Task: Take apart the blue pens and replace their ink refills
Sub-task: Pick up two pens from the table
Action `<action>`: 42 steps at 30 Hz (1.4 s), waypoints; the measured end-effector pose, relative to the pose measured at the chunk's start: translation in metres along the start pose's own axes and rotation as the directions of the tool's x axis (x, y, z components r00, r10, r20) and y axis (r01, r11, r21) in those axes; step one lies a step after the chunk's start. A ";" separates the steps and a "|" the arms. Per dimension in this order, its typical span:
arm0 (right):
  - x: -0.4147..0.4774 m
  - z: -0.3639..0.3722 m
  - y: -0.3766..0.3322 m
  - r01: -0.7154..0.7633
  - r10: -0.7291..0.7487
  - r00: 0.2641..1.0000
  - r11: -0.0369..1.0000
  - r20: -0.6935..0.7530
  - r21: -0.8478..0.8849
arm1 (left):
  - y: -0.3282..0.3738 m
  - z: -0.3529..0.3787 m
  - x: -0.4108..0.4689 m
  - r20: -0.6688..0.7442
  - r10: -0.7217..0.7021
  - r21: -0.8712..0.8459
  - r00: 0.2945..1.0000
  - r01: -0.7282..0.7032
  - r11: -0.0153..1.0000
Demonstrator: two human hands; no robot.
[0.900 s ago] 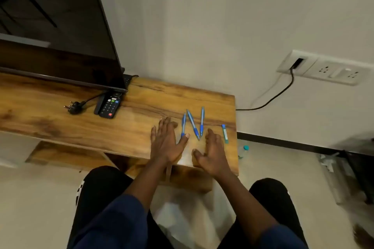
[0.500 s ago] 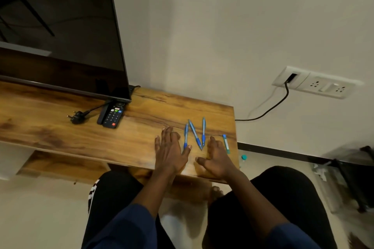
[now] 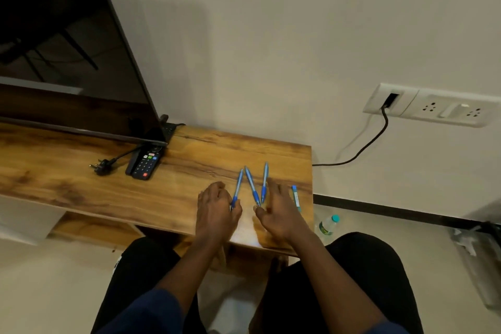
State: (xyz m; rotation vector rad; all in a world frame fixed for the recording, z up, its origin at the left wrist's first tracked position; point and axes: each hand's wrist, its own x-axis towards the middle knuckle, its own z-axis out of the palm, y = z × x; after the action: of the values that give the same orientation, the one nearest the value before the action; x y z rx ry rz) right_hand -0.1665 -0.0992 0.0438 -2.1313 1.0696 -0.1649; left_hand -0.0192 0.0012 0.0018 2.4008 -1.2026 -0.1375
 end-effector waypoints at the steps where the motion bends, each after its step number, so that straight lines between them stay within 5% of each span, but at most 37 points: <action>1: -0.002 -0.006 -0.002 0.061 -0.062 0.997 0.998 -0.035 -0.018 | 0.002 -0.007 0.002 0.004 -0.015 -0.017 1.000 0.015 1.000; 4: -0.008 -0.029 -0.013 0.154 -0.139 0.976 0.985 -0.165 0.076 | 0.009 -0.040 0.011 -0.047 -0.067 -0.170 0.997 0.058 0.984; 9: -0.001 -0.076 -0.046 0.225 -0.041 0.929 0.852 -0.368 0.473 | 0.032 -0.110 0.041 -0.202 0.142 -0.277 0.969 -0.195 0.941; 16: 0.023 -0.084 -0.058 0.245 -0.001 0.956 0.554 -0.293 0.796 | 0.041 -0.125 0.051 -0.054 0.362 -0.234 0.931 -0.364 0.901; 26: 0.038 -0.066 -0.033 0.161 0.139 0.955 0.497 -0.261 0.853 | 0.037 -0.079 0.072 0.071 0.350 -0.376 0.934 -0.300 0.877; 31: 0.050 -0.055 -0.035 0.131 0.110 0.970 0.509 -0.215 0.851 | 0.055 -0.074 0.089 0.120 0.263 -0.571 0.957 -0.150 0.807; 42: 0.060 -0.059 -0.038 0.142 0.088 0.974 0.485 -0.210 0.863 | 0.049 -0.076 0.094 0.104 0.281 -0.629 0.954 -0.155 0.762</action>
State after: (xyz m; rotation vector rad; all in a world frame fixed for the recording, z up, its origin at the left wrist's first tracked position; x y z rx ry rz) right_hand -0.1282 -0.1614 0.0993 -1.1693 0.7874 -0.8197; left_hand 0.0243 -0.0712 0.1008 1.6858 -1.2675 -0.6062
